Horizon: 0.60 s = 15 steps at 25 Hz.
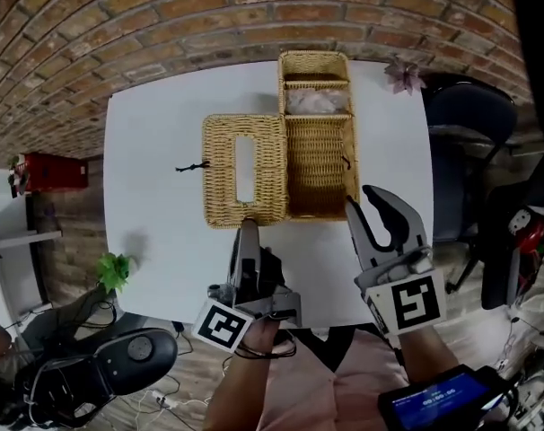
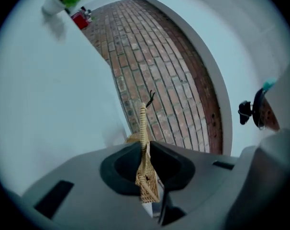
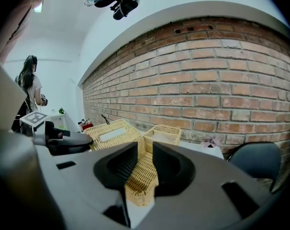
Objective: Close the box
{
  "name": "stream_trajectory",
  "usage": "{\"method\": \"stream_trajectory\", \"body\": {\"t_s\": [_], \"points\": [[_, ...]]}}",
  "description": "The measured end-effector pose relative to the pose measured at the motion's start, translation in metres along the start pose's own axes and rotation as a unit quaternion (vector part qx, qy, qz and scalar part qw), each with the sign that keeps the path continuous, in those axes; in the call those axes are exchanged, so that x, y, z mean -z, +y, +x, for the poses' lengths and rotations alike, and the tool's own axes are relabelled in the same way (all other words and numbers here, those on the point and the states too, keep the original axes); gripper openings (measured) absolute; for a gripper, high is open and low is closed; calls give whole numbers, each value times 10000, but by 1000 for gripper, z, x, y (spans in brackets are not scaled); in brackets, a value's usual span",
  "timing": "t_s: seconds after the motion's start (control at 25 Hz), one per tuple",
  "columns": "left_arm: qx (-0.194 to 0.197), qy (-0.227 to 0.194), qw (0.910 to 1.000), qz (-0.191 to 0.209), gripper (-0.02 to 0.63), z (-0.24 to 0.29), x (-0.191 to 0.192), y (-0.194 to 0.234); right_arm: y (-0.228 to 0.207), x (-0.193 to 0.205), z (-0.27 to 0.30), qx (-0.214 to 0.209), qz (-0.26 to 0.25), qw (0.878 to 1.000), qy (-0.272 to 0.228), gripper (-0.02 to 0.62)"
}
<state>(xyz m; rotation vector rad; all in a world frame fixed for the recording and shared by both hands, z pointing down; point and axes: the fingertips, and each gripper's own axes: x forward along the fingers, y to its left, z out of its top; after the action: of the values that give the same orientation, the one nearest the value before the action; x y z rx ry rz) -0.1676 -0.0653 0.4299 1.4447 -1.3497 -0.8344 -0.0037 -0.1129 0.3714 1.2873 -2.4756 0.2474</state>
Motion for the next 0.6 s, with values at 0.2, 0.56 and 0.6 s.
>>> {"method": "stream_trajectory", "body": {"t_s": [0.2,0.56,0.6], "points": [[103,234,9863,1630,57,0,3,-30,9,-16,-1,-286,262,9990,-234,101],[174,576,9338,3526,57,3,22,-54,40,-29,6,-1594,967,9825,-67,168],[191,615,9248,3750,57,3,24,-56,43,-31,8,-1759,1083,9784,-61,178]]}}
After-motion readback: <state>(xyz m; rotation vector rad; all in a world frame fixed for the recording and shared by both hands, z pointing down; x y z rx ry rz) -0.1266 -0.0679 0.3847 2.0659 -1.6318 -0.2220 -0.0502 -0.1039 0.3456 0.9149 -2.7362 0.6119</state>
